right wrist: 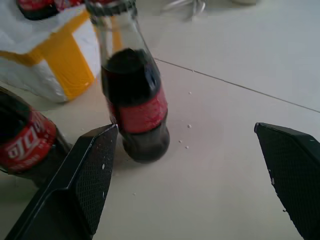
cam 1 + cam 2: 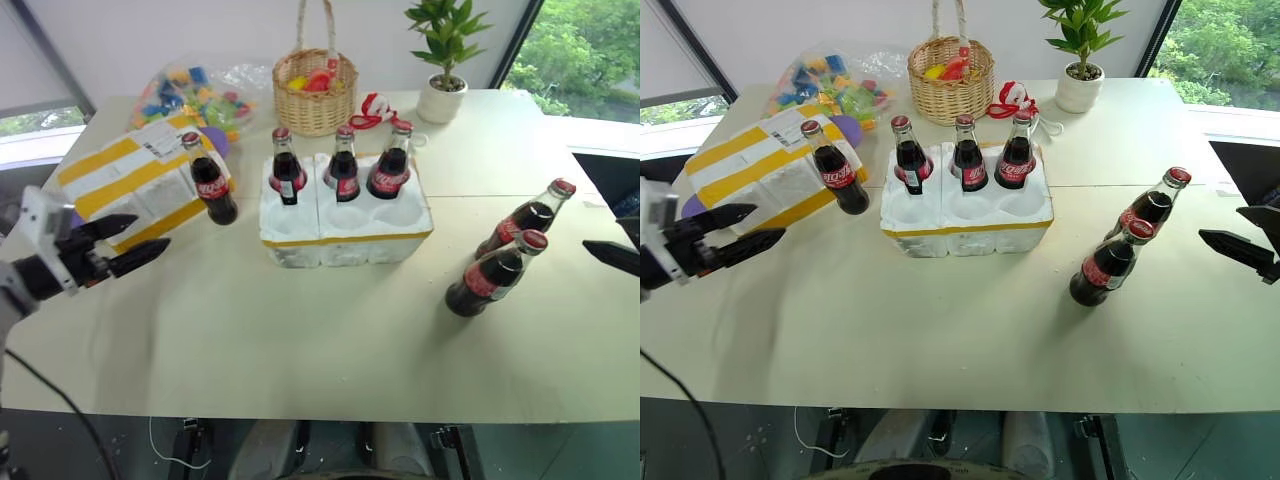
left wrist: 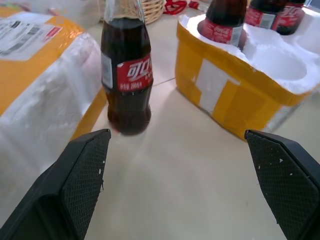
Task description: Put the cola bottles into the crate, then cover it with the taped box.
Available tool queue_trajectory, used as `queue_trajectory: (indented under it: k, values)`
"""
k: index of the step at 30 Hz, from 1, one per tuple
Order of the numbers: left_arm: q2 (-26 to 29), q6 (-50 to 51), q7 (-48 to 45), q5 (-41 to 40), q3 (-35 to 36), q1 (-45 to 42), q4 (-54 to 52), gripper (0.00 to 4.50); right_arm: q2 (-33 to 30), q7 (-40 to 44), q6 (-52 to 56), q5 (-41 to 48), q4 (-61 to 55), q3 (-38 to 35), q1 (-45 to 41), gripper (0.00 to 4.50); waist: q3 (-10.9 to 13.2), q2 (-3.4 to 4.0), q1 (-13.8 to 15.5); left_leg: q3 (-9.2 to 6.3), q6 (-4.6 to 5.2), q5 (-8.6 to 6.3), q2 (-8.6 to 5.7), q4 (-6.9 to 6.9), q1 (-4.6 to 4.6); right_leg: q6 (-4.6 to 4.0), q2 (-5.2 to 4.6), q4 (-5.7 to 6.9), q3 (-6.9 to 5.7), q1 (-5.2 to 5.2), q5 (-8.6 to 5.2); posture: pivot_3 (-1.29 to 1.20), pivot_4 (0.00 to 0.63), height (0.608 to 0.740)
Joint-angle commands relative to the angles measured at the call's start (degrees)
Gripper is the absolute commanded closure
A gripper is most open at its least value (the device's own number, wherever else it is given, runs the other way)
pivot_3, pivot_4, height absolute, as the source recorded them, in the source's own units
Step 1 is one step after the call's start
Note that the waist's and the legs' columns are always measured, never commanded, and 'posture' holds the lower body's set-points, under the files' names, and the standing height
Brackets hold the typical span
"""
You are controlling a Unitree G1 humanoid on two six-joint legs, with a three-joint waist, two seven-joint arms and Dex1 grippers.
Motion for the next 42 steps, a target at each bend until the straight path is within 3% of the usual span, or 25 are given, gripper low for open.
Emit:
queue_trajectory:
  k: [1, 6, 12, 27, 42]
  values:
    - [-1.45, -4.02, 1.48, 4.94, -5.2, -6.39, 5.2, 0.02, -1.39, -0.52, 3.05, 2.66, -5.06, -5.45, 0.11, 0.0, 0.01, -0.02, -0.08, 0.0, 0.0, 0.0, 0.0, 0.0, 0.0, 0.0, 0.0, 0.0, 0.0, -0.01, 0.0, 0.0, 0.15, 0.732]
    - [-6.8, -9.81, 4.21, 12.01, -12.25, -18.97, 18.11, 0.02, 0.03, -1.62, 6.23, 3.71, -9.7, -9.92, 2.25, 0.0, 0.03, -0.08, 0.04, 0.0, 0.0, 0.01, -0.01, 0.02, -0.01, 0.02, 0.0, 0.01, -0.03, -0.01, 0.02, 0.0, 0.15, 0.732]
    - [-10.23, -13.82, 5.52, 15.59, -14.02, -25.94, 27.37, 0.02, 1.65, -2.15, 8.38, 4.64, -14.46, -13.06, 5.08, 0.0, 0.1, -0.2, -0.15, 0.01, 0.15, 0.08, -0.02, 0.05, -0.03, 0.1, -0.01, 0.0, -0.03, 0.0, 0.07, 0.0, 0.15, 0.732]
    - [-15.16, -21.3, 4.74, 21.45, -15.52, -32.15, 40.6, 0.02, -2.69, 0.76, 16.01, 11.77, -24.39, -14.79, 3.39, 0.0, 0.12, -0.26, 0.03, 0.01, 0.18, 0.09, -0.03, 0.15, -0.03, 0.17, -0.02, 0.03, -0.05, 0.04, 0.12, 0.0, 0.15, 0.732]
    - [-16.45, -25.54, 5.35, 23.65, -14.73, -36.56, 50.86, 0.02, -5.72, -2.49, 24.89, 23.5, -30.62, -8.25, -6.69, 0.0, 0.15, -0.37, 0.02, 0.01, 0.2, 0.07, -0.03, 0.22, -0.09, 0.21, -0.04, 0.02, -0.07, 0.03, 0.15, 0.0, 0.15, 0.732]
